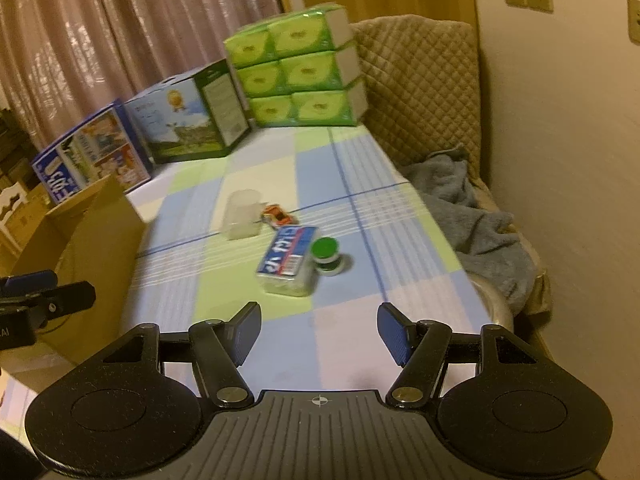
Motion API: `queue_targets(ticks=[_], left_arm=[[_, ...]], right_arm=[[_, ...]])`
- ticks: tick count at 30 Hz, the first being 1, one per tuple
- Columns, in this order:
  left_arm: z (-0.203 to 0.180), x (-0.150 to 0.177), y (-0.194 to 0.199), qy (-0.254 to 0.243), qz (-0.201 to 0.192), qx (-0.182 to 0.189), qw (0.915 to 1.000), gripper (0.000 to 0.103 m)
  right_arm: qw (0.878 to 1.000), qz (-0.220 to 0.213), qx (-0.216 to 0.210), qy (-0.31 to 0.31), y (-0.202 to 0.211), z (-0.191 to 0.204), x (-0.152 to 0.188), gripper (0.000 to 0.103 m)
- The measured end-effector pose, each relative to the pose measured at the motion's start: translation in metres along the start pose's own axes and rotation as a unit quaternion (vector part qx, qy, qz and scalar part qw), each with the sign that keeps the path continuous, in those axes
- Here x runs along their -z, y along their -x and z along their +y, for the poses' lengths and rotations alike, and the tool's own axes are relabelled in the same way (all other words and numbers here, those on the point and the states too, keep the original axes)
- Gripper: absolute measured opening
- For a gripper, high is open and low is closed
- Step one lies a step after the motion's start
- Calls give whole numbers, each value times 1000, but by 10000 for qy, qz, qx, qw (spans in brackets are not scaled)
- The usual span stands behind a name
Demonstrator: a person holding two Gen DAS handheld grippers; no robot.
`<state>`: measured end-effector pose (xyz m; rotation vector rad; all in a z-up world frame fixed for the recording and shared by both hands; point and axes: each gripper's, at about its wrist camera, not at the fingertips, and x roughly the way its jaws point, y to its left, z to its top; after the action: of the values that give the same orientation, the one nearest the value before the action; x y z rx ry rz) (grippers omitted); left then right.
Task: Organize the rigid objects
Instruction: 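Move both open tools from the box to the floss box and green jar, then grasp the blue floss box with the left tool while the right tool grasps the green-lidded jar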
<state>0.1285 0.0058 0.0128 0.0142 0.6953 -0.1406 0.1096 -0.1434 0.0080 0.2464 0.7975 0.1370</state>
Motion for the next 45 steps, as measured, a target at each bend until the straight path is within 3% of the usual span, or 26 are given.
queue_targets(ticks=[12, 23, 30, 32, 34, 35, 39, 42, 45], left_arm=[[-35, 5, -95, -249, 241, 355, 9988, 82], [-39, 7, -165, -122, 477, 562, 9972, 74], [-47, 4, -184, -133, 435, 775, 9960, 69], [-49, 2, -191, -160, 441, 791, 9958, 65], [-49, 0, -196, -160, 475, 856, 9951, 53], [-49, -1, -196, -154, 500, 868, 9948, 54], [-41, 0, -185, -99, 565, 664, 9961, 53], [-30, 10, -169, -42, 764, 233, 9968, 53], [-15, 24, -150, 146, 871, 52, 9961, 53]], right_arm=[[9994, 39, 129, -320, -54, -36, -17, 61], [9997, 134, 153, 147, -104, -40, -31, 61], [9994, 226, 225, -144, -114, -52, -37, 60], [9994, 214, 239, -161, -113, -53, -37, 60], [9993, 221, 262, -173, -114, -54, -38, 60], [9992, 239, 267, -172, -114, -54, -37, 60], [9993, 329, 204, -12, -119, -47, -35, 60], [9991, 372, 52, 207, -124, -39, -35, 60], [9980, 399, -88, 483, -131, -28, -34, 60]])
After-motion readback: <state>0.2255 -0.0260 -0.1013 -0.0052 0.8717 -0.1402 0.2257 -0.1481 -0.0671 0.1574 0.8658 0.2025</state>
